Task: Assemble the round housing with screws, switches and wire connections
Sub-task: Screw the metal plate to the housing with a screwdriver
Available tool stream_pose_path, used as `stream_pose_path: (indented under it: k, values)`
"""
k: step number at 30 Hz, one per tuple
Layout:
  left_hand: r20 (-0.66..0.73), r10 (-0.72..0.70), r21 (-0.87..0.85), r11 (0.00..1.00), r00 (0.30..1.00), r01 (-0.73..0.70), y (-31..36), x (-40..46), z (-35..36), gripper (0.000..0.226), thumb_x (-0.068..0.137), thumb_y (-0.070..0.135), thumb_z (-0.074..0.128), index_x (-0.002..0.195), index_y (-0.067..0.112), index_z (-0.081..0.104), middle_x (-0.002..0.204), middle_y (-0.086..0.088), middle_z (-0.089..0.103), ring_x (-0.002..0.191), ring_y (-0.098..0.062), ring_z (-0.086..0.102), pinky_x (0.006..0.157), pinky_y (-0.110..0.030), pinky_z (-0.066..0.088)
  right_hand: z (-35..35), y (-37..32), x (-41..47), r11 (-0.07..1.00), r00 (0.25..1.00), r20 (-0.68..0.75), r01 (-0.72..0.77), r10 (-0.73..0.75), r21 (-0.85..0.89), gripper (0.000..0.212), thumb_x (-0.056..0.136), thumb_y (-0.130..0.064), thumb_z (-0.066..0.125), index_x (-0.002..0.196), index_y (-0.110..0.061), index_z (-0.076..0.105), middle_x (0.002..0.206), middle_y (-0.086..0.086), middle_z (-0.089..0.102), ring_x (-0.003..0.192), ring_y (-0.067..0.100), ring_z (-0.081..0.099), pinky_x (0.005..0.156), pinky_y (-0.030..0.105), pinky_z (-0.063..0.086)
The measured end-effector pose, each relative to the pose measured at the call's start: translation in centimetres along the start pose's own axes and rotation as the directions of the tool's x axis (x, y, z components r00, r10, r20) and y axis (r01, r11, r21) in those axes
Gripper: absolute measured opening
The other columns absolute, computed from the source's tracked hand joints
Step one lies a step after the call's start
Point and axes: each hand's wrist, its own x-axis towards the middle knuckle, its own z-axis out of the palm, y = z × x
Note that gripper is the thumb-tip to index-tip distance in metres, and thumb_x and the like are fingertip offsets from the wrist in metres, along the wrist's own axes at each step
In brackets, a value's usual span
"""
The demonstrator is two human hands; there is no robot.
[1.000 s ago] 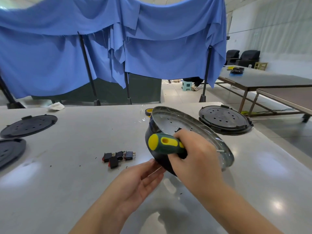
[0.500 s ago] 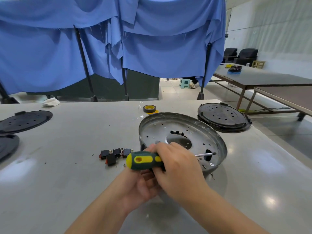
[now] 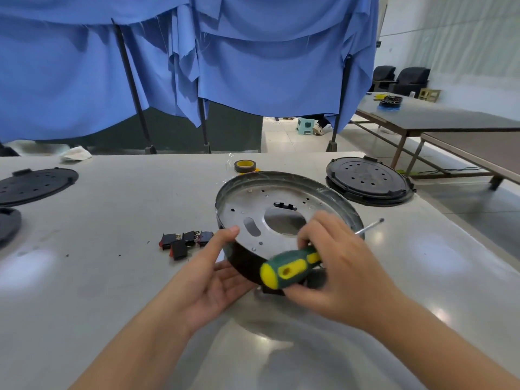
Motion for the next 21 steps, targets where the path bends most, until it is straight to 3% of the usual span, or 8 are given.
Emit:
stream_pose_path:
  k: [3, 5, 7, 9, 11, 14, 17, 21]
  values:
    - [0.002, -0.015, -0.034, 0.999, 1.0, 0.015, -0.1, 0.1, -0.2, 0.081, 0.058, 0.037, 0.08, 0.121, -0.007, 0.056, 0.112, -0.027, 0.068, 0.096, -0.035, 0.071, 0.073, -0.042, 0.061, -1.2, 3.4, -1.2, 0.996, 0.996, -0.055, -0.067, 0.07, 0.067, 0.052, 0.064, -0.045, 0.081, 0.074, -0.008, 0.046, 0.078, 0.0, 0.042, 0.067, 0.018, 0.036, 0.057, 0.026, 0.03]
    - [0.027, -0.021, -0.056, 0.998, 0.999, 0.022, -0.2, 0.2, -0.3, 0.079, 0.061, 0.036, 0.08, 0.123, -0.006, 0.056, 0.112, -0.027, 0.068, 0.1, -0.036, 0.07, 0.078, -0.046, 0.059, -1.7, 4.9, -1.8, 0.96, 0.969, -0.125, -0.183, 0.212, 0.211, 0.051, 0.068, -0.048, 0.076, 0.078, -0.01, 0.044, 0.076, 0.001, 0.042, 0.068, 0.019, 0.041, 0.057, 0.023, 0.035]
    - [0.027, -0.008, -0.061, 0.998, 1.0, 0.01, -0.3, 0.3, -0.3, 0.079, 0.06, 0.034, 0.08, 0.124, -0.005, 0.054, 0.11, -0.026, 0.069, 0.099, -0.036, 0.07, 0.079, -0.046, 0.058, -2.1, 5.8, -1.9, 0.874, 0.9, -0.195, -0.293, 0.389, 0.388, 0.04, 0.073, -0.051, 0.068, 0.086, -0.023, 0.042, 0.077, -0.001, 0.044, 0.067, 0.008, 0.045, 0.058, 0.013, 0.037]
    - [0.013, 0.002, -0.066, 0.998, 1.0, -0.001, -0.3, 0.3, -0.3, 0.08, 0.06, 0.033, 0.079, 0.124, -0.006, 0.053, 0.108, -0.026, 0.07, 0.096, -0.035, 0.071, 0.076, -0.045, 0.059, -2.6, 6.8, -1.4, 0.804, 0.814, -0.238, -0.393, 0.53, 0.447, 0.034, 0.078, -0.049, 0.066, 0.089, -0.037, 0.036, 0.08, -0.006, 0.047, 0.067, -0.001, 0.048, 0.058, 0.008, 0.04]
    - [0.005, 0.002, -0.061, 0.998, 1.0, -0.002, -0.3, 0.3, -0.3, 0.08, 0.059, 0.033, 0.079, 0.123, -0.007, 0.052, 0.108, -0.026, 0.07, 0.095, -0.035, 0.071, 0.075, -0.045, 0.059, -3.0, 8.5, -0.7, 0.737, 0.734, -0.211, -0.525, 0.645, 0.425, 0.037, 0.086, -0.035, 0.066, 0.096, -0.035, 0.03, 0.086, -0.007, 0.045, 0.071, 0.0, 0.049, 0.056, 0.012, 0.039]
    - [0.007, 0.001, -0.048, 0.999, 1.0, -0.001, -0.4, 0.3, -0.3, 0.083, 0.056, 0.034, 0.08, 0.123, -0.006, 0.053, 0.108, -0.026, 0.069, 0.095, -0.035, 0.071, 0.073, -0.042, 0.061, -3.1, 11.3, 0.2, 0.531, 0.579, 0.055, -0.777, 0.813, 0.337, 0.043, 0.086, -0.008, 0.063, 0.106, -0.023, 0.027, 0.094, 0.005, 0.046, 0.071, 0.012, 0.049, 0.054, 0.024, 0.037]
    - [0.006, 0.004, -0.049, 0.999, 1.0, -0.004, -0.4, 0.4, -0.4, 0.082, 0.056, 0.034, 0.08, 0.122, -0.006, 0.054, 0.11, -0.026, 0.069, 0.096, -0.034, 0.071, 0.072, -0.042, 0.061, -2.4, 12.6, 0.3, 0.426, 0.46, 0.248, -0.887, 0.853, 0.18, 0.037, 0.083, -0.008, 0.065, 0.107, -0.017, 0.039, 0.092, 0.01, 0.055, 0.067, 0.019, 0.054, 0.054, 0.03, 0.045]
    - [-0.006, 0.001, -0.054, 0.999, 1.0, -0.001, -0.4, 0.5, -0.6, 0.081, 0.057, 0.034, 0.08, 0.122, -0.007, 0.054, 0.109, -0.025, 0.069, 0.095, -0.034, 0.071, 0.071, -0.041, 0.062, -0.8, 13.3, -0.4, 0.401, 0.388, 0.204, -0.916, 0.899, -0.024, 0.035, 0.081, -0.02, 0.072, 0.107, -0.016, 0.05, 0.087, 0.002, 0.058, 0.077, 0.02, 0.059, 0.069, 0.036, 0.051]
